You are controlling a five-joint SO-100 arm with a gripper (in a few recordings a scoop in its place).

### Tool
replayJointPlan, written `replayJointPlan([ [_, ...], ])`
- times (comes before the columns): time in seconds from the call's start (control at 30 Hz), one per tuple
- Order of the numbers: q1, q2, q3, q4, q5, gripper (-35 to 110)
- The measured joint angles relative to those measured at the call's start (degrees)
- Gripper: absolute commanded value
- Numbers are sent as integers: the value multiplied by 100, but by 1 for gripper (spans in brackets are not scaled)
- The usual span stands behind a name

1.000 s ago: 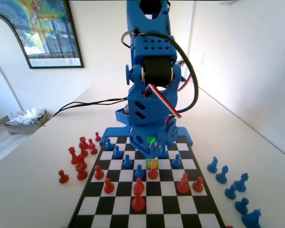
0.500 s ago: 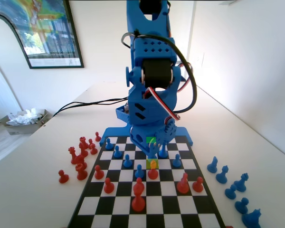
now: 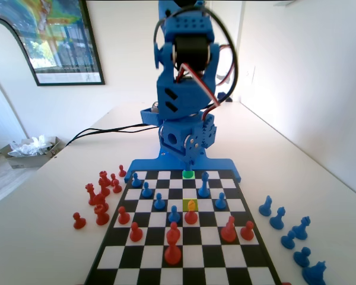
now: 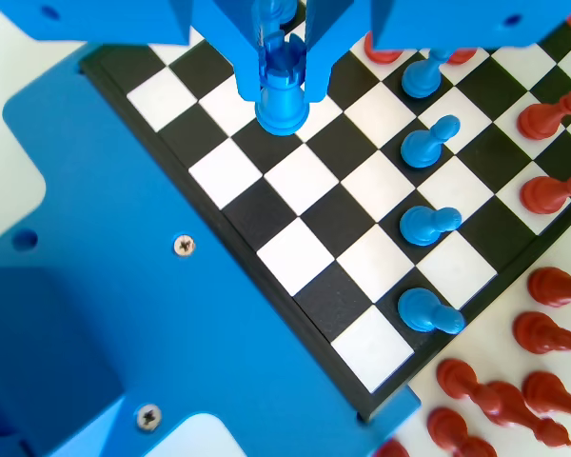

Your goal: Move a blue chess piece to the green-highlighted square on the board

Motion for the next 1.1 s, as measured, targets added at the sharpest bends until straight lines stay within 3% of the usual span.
replayJointPlan([
  [0.7, -185, 422, 1661, -1459, 9, 1],
  [1.1, -422, 431, 1731, -1582, 369, 6],
])
